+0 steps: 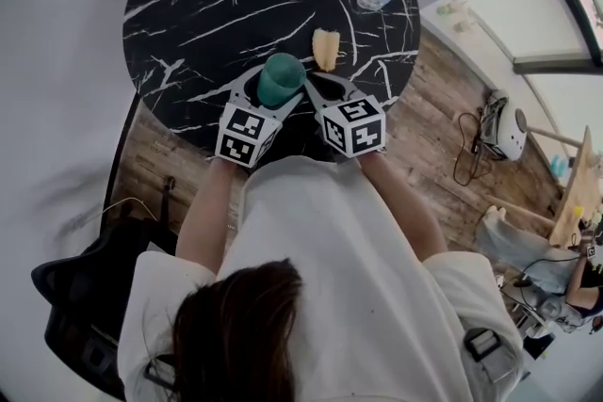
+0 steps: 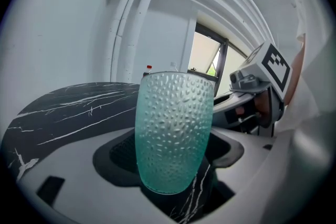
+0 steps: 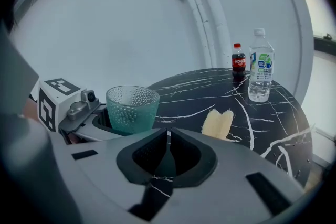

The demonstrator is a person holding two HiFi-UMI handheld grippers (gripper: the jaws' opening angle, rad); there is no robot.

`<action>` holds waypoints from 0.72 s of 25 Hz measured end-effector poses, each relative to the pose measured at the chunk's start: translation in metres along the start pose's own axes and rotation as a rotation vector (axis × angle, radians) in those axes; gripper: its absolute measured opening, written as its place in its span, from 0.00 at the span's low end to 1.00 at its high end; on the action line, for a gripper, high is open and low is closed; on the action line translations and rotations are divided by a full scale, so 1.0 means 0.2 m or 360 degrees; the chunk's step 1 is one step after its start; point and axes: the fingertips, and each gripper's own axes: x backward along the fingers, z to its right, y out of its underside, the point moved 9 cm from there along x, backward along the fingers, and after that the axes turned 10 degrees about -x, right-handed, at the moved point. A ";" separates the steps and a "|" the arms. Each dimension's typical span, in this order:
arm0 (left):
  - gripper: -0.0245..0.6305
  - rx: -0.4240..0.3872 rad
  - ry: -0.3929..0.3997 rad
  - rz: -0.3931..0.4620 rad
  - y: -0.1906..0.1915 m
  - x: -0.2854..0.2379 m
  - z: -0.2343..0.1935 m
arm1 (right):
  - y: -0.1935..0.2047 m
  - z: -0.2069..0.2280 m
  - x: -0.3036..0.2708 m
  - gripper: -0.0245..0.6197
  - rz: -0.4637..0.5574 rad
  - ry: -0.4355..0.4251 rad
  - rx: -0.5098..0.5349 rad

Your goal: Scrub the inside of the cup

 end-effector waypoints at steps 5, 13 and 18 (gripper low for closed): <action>0.58 0.0004 0.0011 0.0039 -0.02 0.01 0.00 | -0.02 -0.02 0.03 0.10 0.0038 0.0005 0.0058; 0.58 -0.0039 -0.0003 0.0056 -0.03 0.02 0.01 | -0.01 -0.02 0.04 0.10 0.0065 -0.0024 0.0034; 0.58 -0.0135 0.0085 0.0041 -0.07 0.04 0.05 | -0.05 0.00 0.01 0.10 0.0079 -0.0003 0.0029</action>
